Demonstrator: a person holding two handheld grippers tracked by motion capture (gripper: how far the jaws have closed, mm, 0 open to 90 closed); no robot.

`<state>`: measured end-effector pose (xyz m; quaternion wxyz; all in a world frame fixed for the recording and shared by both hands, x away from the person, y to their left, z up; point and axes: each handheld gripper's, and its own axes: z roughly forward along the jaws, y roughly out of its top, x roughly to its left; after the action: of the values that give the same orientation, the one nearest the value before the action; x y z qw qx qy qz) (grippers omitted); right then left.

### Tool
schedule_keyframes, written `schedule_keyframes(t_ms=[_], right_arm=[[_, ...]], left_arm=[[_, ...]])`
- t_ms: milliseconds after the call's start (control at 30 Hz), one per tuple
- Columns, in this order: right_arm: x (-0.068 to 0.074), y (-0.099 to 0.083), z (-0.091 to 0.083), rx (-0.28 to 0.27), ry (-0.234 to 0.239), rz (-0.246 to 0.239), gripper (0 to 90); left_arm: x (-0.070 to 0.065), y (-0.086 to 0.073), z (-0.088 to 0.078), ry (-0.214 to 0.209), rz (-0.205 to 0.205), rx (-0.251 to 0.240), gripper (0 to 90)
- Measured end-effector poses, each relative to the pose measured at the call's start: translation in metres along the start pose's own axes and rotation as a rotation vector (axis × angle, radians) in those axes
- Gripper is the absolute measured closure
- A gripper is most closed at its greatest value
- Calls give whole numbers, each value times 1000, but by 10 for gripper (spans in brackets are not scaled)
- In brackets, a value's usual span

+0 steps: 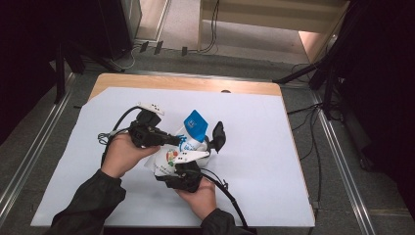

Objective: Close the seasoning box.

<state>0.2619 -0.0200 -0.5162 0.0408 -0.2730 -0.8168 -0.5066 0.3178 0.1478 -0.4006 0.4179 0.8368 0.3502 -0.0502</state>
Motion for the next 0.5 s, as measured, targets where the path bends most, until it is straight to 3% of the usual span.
schedule_keyframes(t_ms=[500], right_arm=[[3, 2, -2, -21, -14, 2, 704]], left_arm=[[0, -6, -19, -12, 15, -30, 900]])
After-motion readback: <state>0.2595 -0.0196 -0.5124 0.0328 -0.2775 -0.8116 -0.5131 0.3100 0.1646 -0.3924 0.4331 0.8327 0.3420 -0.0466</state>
